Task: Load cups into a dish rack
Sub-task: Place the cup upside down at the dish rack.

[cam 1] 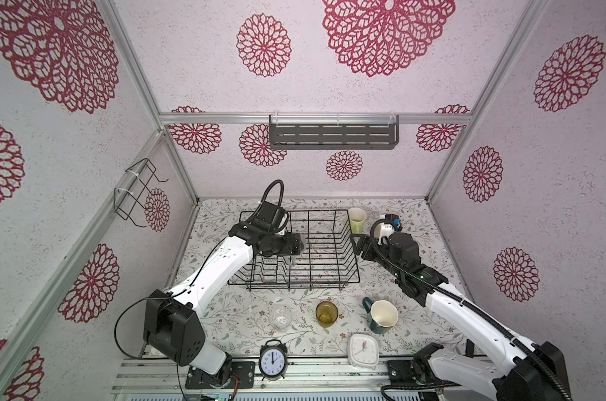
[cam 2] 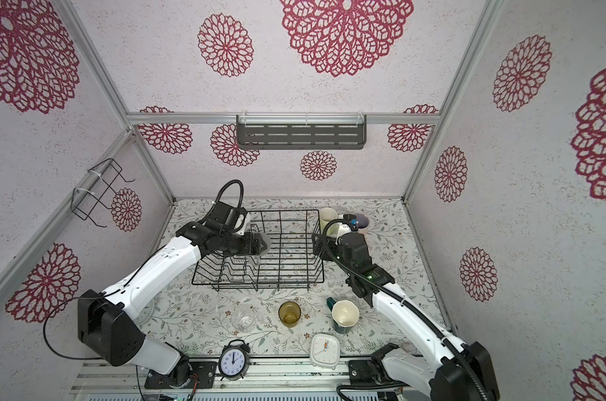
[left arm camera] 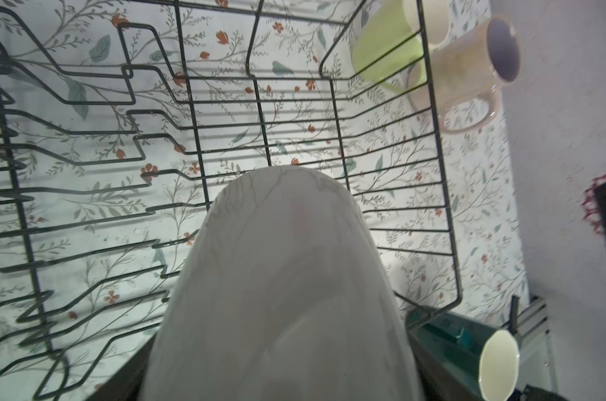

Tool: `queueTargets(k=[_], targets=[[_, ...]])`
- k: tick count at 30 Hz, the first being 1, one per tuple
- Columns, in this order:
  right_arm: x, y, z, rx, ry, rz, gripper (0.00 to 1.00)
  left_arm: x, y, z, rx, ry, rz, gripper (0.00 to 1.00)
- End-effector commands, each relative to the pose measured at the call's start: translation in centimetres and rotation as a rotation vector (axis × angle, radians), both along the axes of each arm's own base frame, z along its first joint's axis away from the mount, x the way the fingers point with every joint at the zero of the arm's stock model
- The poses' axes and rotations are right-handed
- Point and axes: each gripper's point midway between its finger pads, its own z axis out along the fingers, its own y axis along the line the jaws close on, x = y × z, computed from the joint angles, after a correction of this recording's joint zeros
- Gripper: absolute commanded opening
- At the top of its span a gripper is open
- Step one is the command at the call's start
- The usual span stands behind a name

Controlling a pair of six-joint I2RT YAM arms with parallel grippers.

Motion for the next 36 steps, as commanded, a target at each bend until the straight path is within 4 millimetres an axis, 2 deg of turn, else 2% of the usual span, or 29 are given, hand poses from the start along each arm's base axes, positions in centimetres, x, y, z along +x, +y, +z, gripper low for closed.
queueTargets(k=[1,10,15,18,25,31,36], targets=[[0.2,-0.7,0.2,0.022,0.005,-0.027,0.8,-1.3,-0.2,-0.1,0.134,0.008,-0.143,0.54],[0.2,-1.6,0.0,0.014,0.023,-0.041,0.8,-2.7,-1.7,-2.4,0.222,0.122,-0.284,0.58],[0.2,-2.2,-0.1,0.018,0.027,-0.053,0.79,-1.9,-1.8,-4.2,0.286,0.163,-0.291,0.6],[0.2,-2.3,-0.2,0.016,0.033,-0.05,0.8,-1.4,-2.0,-4.9,0.302,0.173,-0.297,0.59],[-0.1,-3.2,-0.7,-0.002,0.034,-0.074,0.79,-2.1,-2.8,-6.7,0.331,0.209,-0.356,0.6],[0.0,-3.0,-1.2,0.008,0.05,-0.065,0.79,-1.9,-3.1,-7.7,0.359,0.205,-0.348,0.62],[0.1,-3.3,-1.3,-0.001,0.051,-0.075,0.8,-2.3,-2.5,-8.8,0.429,0.231,-0.359,0.63]])
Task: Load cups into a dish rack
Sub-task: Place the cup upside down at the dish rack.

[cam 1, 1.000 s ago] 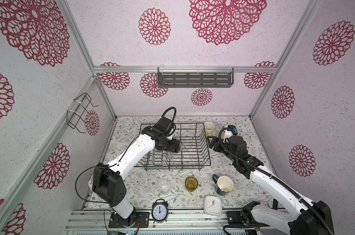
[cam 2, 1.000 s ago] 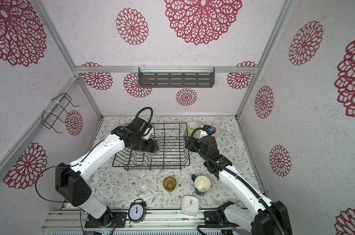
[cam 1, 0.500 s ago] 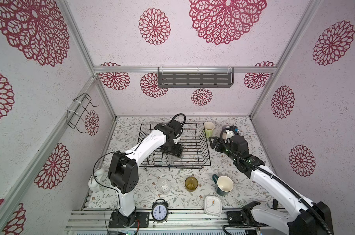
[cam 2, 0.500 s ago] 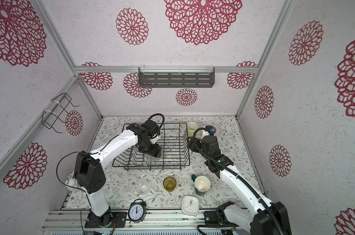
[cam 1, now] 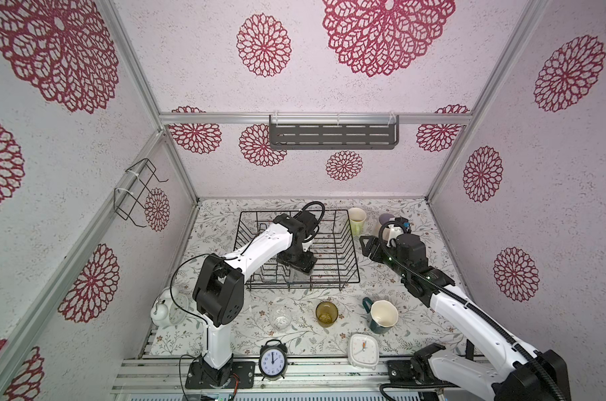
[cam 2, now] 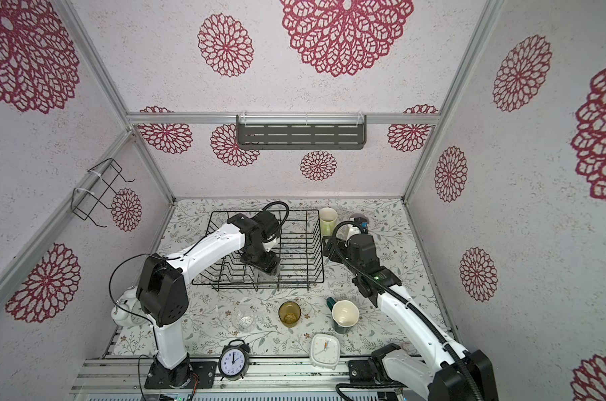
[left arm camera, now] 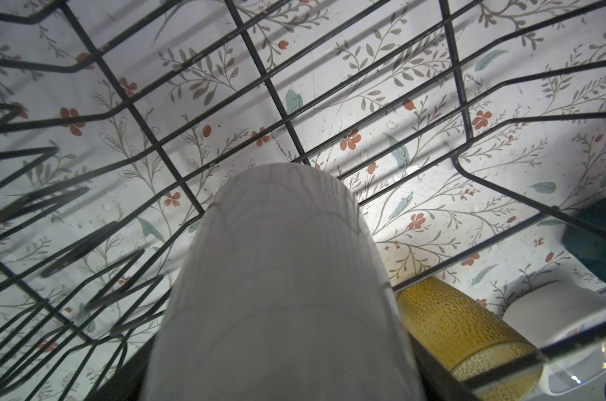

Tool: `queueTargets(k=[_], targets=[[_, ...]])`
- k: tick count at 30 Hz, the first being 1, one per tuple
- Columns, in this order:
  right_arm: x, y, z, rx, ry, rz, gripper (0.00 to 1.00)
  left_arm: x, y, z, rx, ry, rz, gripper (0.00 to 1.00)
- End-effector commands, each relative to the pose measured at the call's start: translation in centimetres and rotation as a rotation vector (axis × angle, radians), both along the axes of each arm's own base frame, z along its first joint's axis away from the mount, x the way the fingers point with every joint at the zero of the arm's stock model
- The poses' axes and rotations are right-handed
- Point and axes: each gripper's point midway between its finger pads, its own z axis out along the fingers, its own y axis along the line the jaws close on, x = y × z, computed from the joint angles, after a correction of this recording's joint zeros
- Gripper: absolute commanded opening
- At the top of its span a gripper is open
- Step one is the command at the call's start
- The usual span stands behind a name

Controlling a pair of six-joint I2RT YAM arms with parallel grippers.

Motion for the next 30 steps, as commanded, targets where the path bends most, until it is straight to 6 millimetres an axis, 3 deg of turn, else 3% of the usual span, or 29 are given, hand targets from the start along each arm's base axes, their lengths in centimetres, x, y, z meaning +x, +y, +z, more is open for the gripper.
queueTargets(k=[1,4,13,18,30], targets=[[0.1,-0.3,0.6,0.005,-0.02,-0.013,0.8,0.3,-0.1,-0.3,0.032,-0.012,-0.029,0.63],[0.0,-0.6,0.5,-0.004,-0.022,-0.022,0.79,-0.3,-0.6,-1.9,0.034,0.039,-0.044,0.64],[-0.1,-0.9,0.8,-0.005,-0.032,-0.026,0.8,0.1,-0.1,-2.9,0.09,0.038,-0.049,0.66],[0.0,-0.7,0.6,0.001,-0.024,-0.022,0.79,0.1,0.5,-3.0,0.134,0.033,-0.05,0.73],[0.0,-0.8,0.4,-0.015,-0.015,-0.02,0.8,1.3,-0.6,-0.1,0.068,-0.06,-0.021,0.91]])
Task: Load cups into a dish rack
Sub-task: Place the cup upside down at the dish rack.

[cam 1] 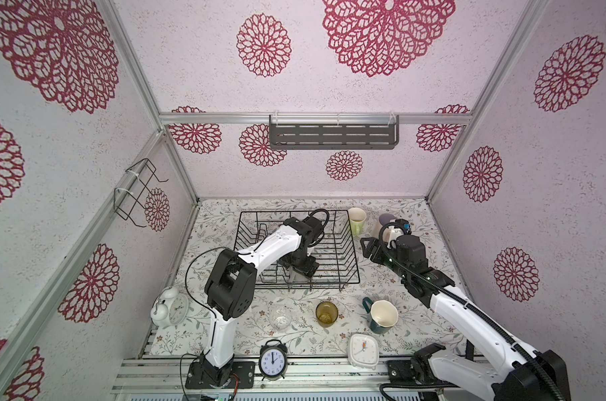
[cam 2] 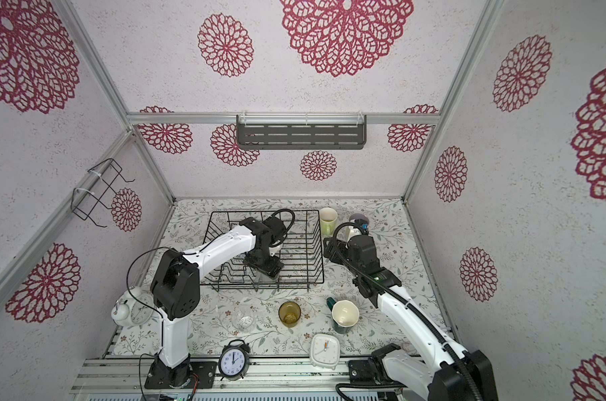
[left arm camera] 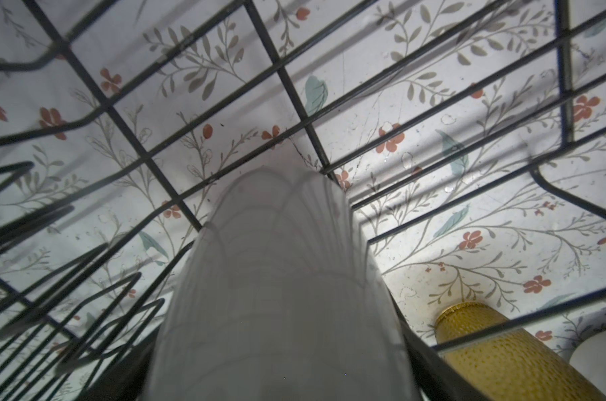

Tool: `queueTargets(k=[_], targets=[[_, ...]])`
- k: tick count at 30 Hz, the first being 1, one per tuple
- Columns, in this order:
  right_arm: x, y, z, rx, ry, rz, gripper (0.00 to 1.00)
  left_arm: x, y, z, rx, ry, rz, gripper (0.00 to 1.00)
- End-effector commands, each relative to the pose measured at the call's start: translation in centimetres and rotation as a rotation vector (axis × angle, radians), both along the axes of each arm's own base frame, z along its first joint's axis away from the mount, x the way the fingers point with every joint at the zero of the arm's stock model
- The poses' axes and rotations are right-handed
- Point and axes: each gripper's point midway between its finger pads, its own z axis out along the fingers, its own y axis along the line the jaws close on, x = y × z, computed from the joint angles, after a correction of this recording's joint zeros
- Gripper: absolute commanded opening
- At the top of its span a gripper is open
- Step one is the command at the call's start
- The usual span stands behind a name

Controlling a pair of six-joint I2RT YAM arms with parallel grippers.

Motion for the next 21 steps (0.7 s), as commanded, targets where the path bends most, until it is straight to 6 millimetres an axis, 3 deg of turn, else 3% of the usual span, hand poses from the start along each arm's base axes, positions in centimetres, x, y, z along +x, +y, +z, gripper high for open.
queueTargets(k=[1,3,8,13,21], targets=[[0.2,-0.5,1.1,-0.006,-0.032,-0.015,0.8,0.6,-0.8,2.8,-0.048,-0.069,-0.006,0.91],[0.3,-0.7,1.0,-0.011,-0.023,-0.028,0.8,0.6,-1.0,3.1,-0.063,-0.069,-0.007,0.91],[0.7,-1.9,0.2,-0.054,0.022,-0.088,0.8,0.4,-1.3,6.6,-0.118,-0.143,-0.003,0.91],[1.6,-1.4,-0.2,-0.073,0.025,-0.058,0.8,0.3,-0.3,8.6,-0.109,-0.194,0.023,0.92],[3.3,-0.1,-3.4,-0.093,0.115,0.013,0.78,-0.8,0.0,14.2,-0.242,-0.331,0.071,0.92]])
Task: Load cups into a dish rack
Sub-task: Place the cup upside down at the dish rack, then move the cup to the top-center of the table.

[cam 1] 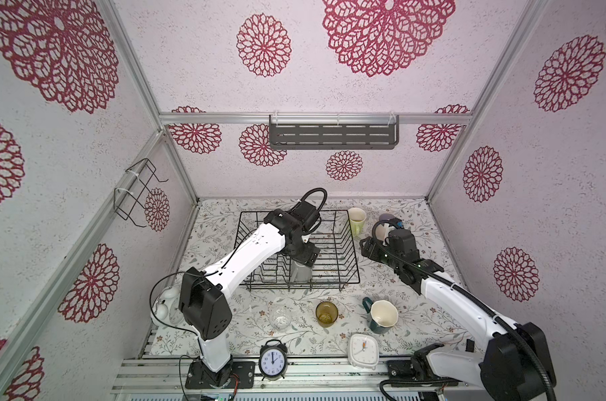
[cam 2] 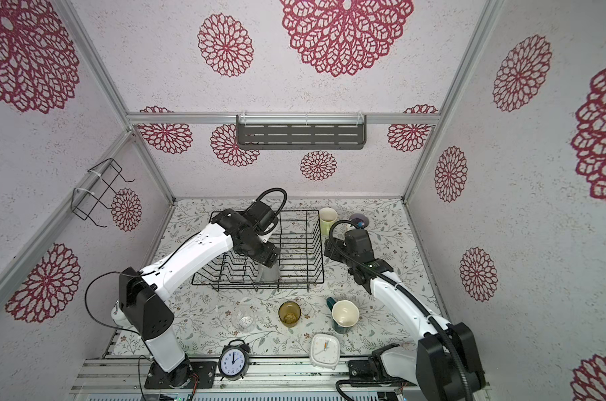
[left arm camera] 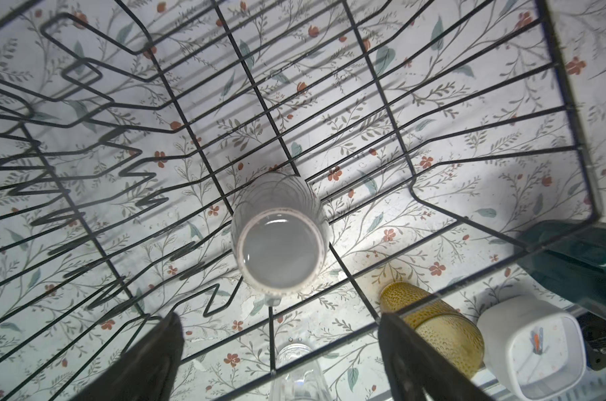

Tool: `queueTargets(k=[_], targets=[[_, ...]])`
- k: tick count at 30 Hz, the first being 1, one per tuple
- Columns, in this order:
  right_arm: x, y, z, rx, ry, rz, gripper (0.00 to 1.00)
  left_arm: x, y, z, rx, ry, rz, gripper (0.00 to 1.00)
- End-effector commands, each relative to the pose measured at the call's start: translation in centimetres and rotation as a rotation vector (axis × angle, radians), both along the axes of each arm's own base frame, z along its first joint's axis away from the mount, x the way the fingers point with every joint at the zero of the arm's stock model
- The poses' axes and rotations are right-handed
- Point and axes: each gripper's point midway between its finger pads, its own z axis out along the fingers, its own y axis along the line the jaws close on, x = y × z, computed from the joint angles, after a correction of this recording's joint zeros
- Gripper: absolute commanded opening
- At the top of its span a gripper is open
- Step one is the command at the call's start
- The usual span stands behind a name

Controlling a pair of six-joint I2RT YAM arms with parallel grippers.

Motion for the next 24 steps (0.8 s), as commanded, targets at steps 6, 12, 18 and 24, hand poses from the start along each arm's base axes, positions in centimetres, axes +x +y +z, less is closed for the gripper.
queueTargets(k=[6,12,18,24], targets=[[0.7,1.2,2.9,-0.036,-0.029,0.116,0.76,-1.7,2.6,4.7,-0.12,-0.192,0.09,0.94],[-1.0,3.9,5.6,0.022,-0.068,0.266,0.72,-3.7,4.7,4.3,-0.19,-0.192,0.158,0.95],[-1.8,5.3,6.7,-0.018,-0.077,0.316,0.71,-6.5,6.2,2.8,-0.218,-0.131,0.185,0.95],[0.3,1.8,7.1,-0.182,-0.153,0.147,0.72,-6.9,8.6,1.7,-0.175,-0.154,0.275,0.95]])
